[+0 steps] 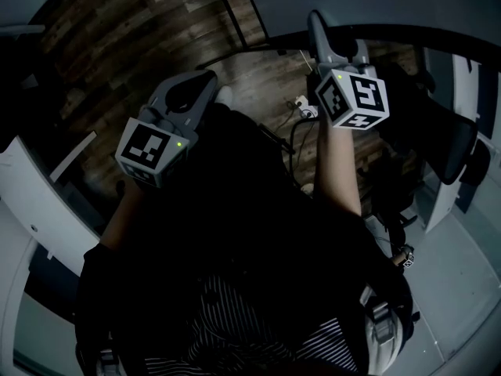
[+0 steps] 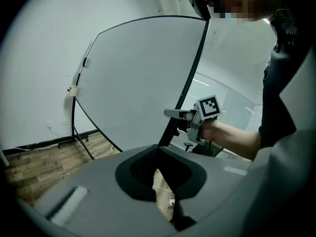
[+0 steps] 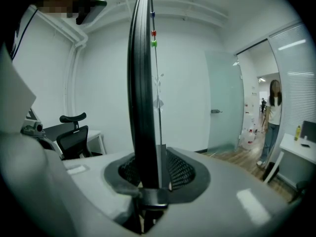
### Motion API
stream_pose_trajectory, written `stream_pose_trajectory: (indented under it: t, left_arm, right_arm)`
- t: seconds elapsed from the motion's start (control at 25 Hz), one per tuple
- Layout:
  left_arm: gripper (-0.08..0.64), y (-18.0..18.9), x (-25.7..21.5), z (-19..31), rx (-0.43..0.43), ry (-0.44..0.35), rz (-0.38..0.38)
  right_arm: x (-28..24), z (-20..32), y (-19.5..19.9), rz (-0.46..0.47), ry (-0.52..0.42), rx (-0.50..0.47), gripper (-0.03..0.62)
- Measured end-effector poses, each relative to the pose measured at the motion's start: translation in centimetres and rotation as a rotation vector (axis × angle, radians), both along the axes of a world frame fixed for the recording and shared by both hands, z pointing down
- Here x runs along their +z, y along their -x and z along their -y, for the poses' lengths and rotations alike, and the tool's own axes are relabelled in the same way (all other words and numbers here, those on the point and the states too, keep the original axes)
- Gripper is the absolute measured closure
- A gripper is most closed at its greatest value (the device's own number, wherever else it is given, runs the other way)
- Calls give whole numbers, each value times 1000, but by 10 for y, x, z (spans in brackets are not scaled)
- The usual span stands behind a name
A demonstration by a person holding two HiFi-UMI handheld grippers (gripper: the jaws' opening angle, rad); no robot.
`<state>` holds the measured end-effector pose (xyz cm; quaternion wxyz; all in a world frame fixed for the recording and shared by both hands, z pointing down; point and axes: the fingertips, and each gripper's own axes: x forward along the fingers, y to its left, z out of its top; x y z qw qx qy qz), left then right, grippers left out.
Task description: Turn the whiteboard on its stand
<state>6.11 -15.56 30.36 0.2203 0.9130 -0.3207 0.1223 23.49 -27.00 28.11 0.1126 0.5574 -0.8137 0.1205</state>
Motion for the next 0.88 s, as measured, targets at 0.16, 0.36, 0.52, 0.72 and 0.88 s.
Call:
stream_pose_trajectory:
  t: [0.16, 0.36, 0.52, 0.72, 0.88]
  left_arm:
    - [563, 7, 6, 0, -18, 27, 4]
    - [563, 10, 13, -8, -4, 51, 12]
    - [563, 9, 15, -9, 1, 54, 23]
    - [563, 9, 9, -7, 6, 48, 28]
    - [563, 8, 7, -6, 15, 43, 29]
  right_arm:
    - [-1, 10, -15, 3, -8, -21, 477]
    - [-3, 17, -33, -1, -11, -38, 479]
    - [-1, 15, -29, -16, -20, -40, 485]
    - [-6, -16, 13, -10, -23, -69, 492]
    - [-3, -37, 47, -2, 0, -116, 494]
